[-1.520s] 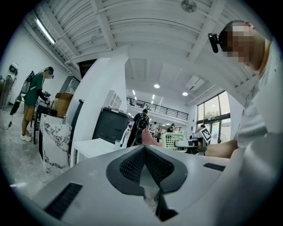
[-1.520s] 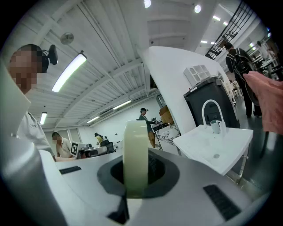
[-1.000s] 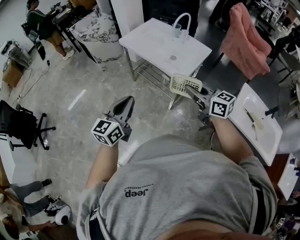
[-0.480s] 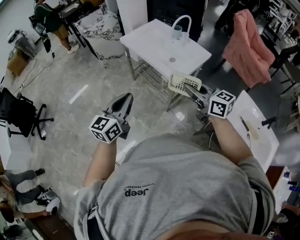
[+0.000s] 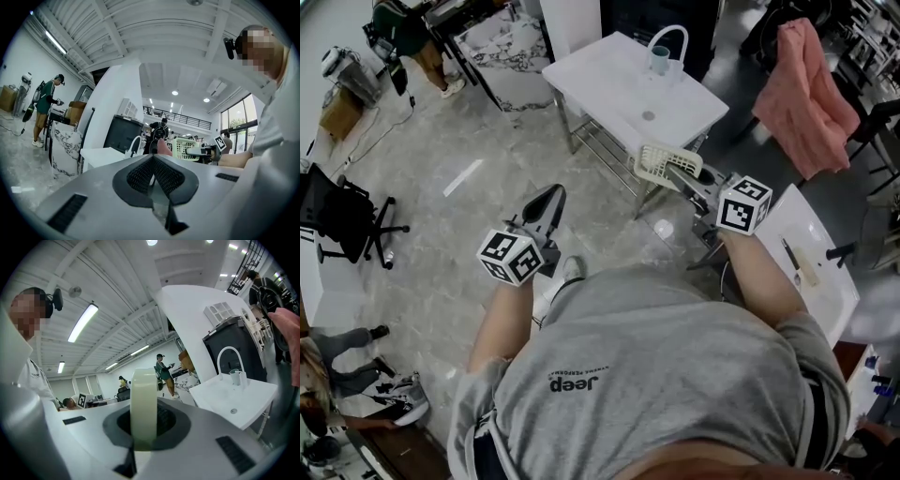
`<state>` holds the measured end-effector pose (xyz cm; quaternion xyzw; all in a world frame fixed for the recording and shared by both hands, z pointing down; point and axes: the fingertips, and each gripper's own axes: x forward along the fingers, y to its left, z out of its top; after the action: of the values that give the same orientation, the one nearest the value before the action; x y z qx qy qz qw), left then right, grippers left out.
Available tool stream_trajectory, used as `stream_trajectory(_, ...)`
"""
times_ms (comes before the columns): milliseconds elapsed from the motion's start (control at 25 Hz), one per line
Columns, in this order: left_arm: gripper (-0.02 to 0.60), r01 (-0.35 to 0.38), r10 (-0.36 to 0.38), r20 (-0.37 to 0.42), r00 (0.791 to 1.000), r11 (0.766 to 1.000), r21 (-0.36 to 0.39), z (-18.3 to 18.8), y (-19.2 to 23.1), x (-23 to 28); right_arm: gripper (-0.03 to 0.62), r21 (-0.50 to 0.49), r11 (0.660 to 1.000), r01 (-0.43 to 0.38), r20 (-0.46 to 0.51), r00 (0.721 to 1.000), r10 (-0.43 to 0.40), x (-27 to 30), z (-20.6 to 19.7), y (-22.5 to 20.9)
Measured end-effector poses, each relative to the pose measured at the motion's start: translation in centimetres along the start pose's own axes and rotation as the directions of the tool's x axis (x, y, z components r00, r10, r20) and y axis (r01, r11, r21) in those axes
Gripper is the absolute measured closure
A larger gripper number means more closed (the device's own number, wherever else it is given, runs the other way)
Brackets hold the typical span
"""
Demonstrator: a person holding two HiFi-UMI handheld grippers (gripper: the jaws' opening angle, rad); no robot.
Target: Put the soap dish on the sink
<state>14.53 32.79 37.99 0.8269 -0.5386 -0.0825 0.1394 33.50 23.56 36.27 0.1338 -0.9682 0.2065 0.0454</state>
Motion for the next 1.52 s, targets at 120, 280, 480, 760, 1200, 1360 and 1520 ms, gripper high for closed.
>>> stream_trajectory(120, 0.568, 0.009, -0.009, -0.001, 1.0, 1.0, -0.011, 0.2, 1.8, 0.7, 0.531, 0.009, 1.0, 0.006, 0.004, 1.0, -0.006, 1.7, 0.3, -0.9)
stream_trajectory(280, 0.568, 0.035, -0.035, -0.004, 0.999, 0.999, -0.017, 0.4, 5.9, 1.9, 0.531, 0.008, 1.0, 0.022, -0.002, 1.0, -0.022, 5.5, 0.6, -2.2)
stream_trajectory(480, 0.568, 0.098, -0.098, -0.008, 0.995, 0.995, -0.003, 2.4, 13.3, 4.8, 0.531, 0.004, 0.998, 0.059, 0.028, 0.998, -0.059, 12.2, 2.2, -5.2)
stream_trajectory(760, 0.568, 0.209, -0.207, -0.072, 0.976, 0.978, 0.01, 7.2, 25.0, 10.0, 0.531, 0.048, 0.987, 0.153, 0.042, 0.987, -0.155, 23.8, 5.1, -10.0)
stream_trajectory(1200, 0.568, 0.294, -0.293, -0.103, 0.951, 0.956, -0.006, 12.2, 39.5, 17.0, 0.531, 0.095, 0.966, 0.239, 0.072, 0.967, -0.246, 36.3, 9.9, -16.9)
stream_trajectory(1360, 0.568, 0.306, -0.306, -0.115, 0.945, 0.952, -0.019, 12.7, 42.7, 18.2, 0.531, 0.11, 0.96, 0.256, 0.062, 0.963, -0.264, 39.2, 10.5, -18.5)
stream_trajectory(1520, 0.568, 0.305, -0.306, -0.115, 0.945, 0.952, -0.025, 12.9, 45.3, 19.9, 0.531, 0.115, 0.96, 0.255, 0.062, 0.963, -0.263, 41.5, 11.2, -20.4)
